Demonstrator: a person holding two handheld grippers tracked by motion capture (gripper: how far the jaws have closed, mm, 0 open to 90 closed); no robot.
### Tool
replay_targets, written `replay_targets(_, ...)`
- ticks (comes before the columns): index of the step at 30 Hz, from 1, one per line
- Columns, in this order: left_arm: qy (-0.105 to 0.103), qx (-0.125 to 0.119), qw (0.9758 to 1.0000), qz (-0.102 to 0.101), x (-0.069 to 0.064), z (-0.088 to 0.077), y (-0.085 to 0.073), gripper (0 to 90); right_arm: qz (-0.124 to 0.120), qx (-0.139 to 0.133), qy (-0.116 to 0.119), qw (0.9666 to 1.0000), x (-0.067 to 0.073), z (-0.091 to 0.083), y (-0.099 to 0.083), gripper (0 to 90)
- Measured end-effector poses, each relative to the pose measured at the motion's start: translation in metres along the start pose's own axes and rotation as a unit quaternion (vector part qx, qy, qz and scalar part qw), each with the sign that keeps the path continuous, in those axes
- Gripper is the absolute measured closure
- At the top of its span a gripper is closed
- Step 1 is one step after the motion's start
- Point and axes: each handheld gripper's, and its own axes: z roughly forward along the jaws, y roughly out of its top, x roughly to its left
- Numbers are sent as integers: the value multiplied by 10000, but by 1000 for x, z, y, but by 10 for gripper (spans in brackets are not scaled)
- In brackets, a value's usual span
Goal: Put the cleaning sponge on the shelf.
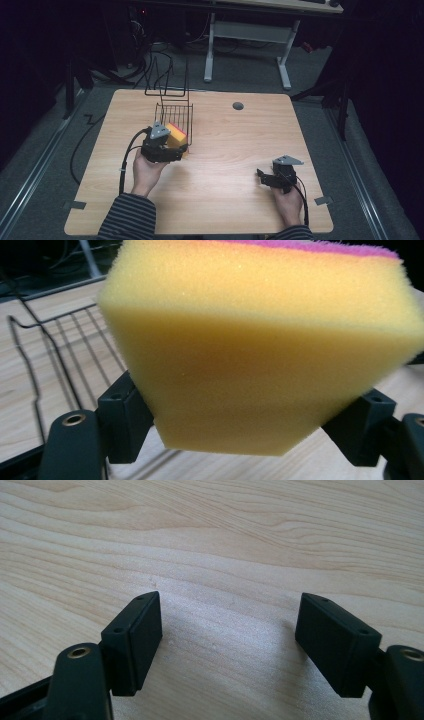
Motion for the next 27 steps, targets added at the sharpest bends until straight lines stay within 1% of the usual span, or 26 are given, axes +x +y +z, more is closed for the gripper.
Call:
replay_targets(2,78,-5,10000,-1,4,-1,3,238,-7,-2,-1,10000,0,0,0,270)
replay_targets(6,153,-17,9999,-15,9,-2,7,238,-8,-2,-2,10000,0,0,0,270)
replay_targets(8,223,1,9998,-1,13,-2,11,238,-7,-2,-2,10000,0,0,0,270)
replay_targets(13,381,34,9993,18,20,1,16,237,-2,-1,-1,10000,0,0,0,270)
replay_targets(16,398,33,9992,-16,23,3,17,237,0,-1,-3,10000,0,0,0,270)
replay_targets(17,437,33,9990,-41,24,5,18,238,-2,-1,-3,10000,0,0,0,270)
replay_targets(19,516,55,9986,-14,26,7,19,237,-8,-1,-2,10000,0,0,0,270)
replay_targets(23,577,-37,9982,-160,32,12,20,238,-3,0,-3,10000,0,0,0,270)
replay_targets(25,595,-47,9981,-175,33,13,19,238,-15,-2,-1,10000,0,0,0,270)
replay_targets(26,609,-34,9979,-209,35,17,19,238,-9,-1,-3,10000,0,0,0,270)
replay_targets(27,620,-11,9979,-201,35,19,18,238,-9,-1,-3,10000,0,0,0,270)
